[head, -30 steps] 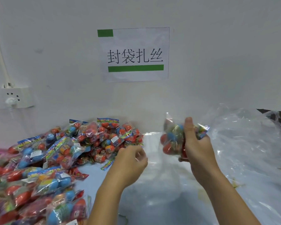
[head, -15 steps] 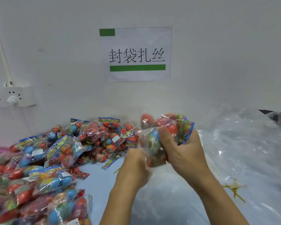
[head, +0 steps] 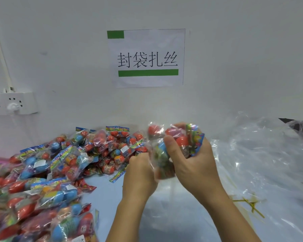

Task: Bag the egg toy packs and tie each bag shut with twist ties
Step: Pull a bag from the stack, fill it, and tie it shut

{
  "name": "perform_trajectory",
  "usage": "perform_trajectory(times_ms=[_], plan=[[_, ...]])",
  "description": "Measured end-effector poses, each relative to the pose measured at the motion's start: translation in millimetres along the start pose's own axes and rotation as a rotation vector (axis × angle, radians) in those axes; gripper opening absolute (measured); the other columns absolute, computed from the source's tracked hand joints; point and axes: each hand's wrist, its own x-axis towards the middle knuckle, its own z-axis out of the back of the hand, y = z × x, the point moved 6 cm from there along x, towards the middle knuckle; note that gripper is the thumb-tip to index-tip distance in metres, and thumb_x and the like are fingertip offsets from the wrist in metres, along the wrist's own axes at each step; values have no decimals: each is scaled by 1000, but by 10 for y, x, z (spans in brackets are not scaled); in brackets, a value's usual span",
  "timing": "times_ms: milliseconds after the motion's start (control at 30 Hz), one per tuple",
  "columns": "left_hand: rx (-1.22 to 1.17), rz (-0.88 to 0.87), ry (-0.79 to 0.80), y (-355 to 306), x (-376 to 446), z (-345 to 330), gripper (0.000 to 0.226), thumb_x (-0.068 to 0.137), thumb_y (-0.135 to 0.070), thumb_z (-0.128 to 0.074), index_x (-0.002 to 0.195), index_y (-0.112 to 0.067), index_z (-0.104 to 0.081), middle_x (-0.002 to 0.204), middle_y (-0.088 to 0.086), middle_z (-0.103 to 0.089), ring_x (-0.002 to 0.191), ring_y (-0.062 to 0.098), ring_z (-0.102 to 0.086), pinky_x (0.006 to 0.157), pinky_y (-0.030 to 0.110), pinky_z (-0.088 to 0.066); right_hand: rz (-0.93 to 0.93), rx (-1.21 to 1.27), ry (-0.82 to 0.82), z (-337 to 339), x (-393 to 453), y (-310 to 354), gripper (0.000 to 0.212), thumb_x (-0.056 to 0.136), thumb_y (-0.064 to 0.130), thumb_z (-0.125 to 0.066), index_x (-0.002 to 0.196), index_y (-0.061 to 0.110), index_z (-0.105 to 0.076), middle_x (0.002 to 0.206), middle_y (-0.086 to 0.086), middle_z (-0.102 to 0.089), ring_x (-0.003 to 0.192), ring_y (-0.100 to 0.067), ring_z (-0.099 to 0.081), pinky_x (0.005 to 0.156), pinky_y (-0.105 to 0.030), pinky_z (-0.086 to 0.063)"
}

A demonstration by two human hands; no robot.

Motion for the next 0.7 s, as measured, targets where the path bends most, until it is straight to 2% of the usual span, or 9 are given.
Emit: perform_trajectory(times_ms=[67, 133, 233, 300, 367, 433, 500, 600, 700], plan=[[-70, 59, -14, 43, 1, 7, 36, 86, -3, -65, 55, -22, -62, 59, -2, -61, 57, 24, -61, 48, 40, -50, -126, -102, 68, 23, 7, -133, 37, 78, 58, -75, 95, 26, -69, 81, 6, -74, 76, -10, -73, 70, -27, -60], [-208, 144, -32, 140, 8, -4, 40, 84, 0, -68, 53, -24, -64, 53, -2, -60, 44, 21, -59, 41, 30, -44, -159, -252, 78, 133, 29, -190, 35, 78, 57, -74, 88, 25, -68, 75, 7, -72, 69, -9, -70, 64, -21, -55], [-357, 217, -72, 213, 24, 7, 15, 85, -5, -69, 73, -13, -71, 63, 10, -67, 38, 14, -58, 37, 22, -44, -115, -686, 101, 303, 56, -236, 39, 79, 66, -68, 85, 28, -59, 69, 8, -66, 69, -11, -63, 64, -31, -54], [-395, 212, -88, 207, 36, 6, 11, 84, -8, -71, 76, -15, -70, 66, 10, -68, 39, 10, -57, 37, 19, -42, -83, -905, 102, 343, 49, -258, 39, 81, 69, -65, 83, 32, -52, 68, 11, -61, 70, -11, -59, 65, -34, -52], [-407, 201, -89, 186, 42, -17, 11, 84, -12, -71, 80, -22, -67, 70, 9, -67, 51, 16, -64, 43, 23, -45, -66, -881, 81, 341, 56, -229, 38, 81, 68, -65, 82, 32, -52, 67, 11, -61, 69, -10, -58, 64, -31, -52], [-383, 197, -84, 187, 46, -47, 13, 83, -16, -70, 82, -27, -63, 76, 11, -65, 71, 29, -66, 53, 35, -51, -86, -694, 59, 343, 85, -191, 34, 80, 62, -70, 80, 30, -59, 68, 11, -66, 68, -7, -62, 62, -23, -51], [-375, 206, -94, 218, 49, -55, 11, 84, -19, -72, 81, -25, -63, 78, 11, -63, 76, 31, -63, 62, 43, -57, -142, -523, 137, 307, 89, -182, 29, 78, 53, -74, 80, 26, -66, 72, 12, -70, 67, -5, -65, 63, -20, -52], [-344, 226, -104, 284, 60, -66, 15, 84, -14, -74, 79, -23, -64, 80, 8, -63, 75, 25, -59, 59, 36, -53, -237, -547, 388, 207, 2, -251, 39, 74, 58, -71, 83, 20, -69, 77, 4, -71, 75, -13, -68, 74, -33, -57], [-319, 251, -104, 316, 48, -100, 17, 87, -16, -73, 78, -27, -63, 85, 7, -63, 85, 27, -60, 65, 36, -53, -239, -627, 431, 196, -24, -272, 31, 79, 53, -74, 81, 22, -68, 75, 8, -70, 73, -9, -66, 75, -35, -57]])
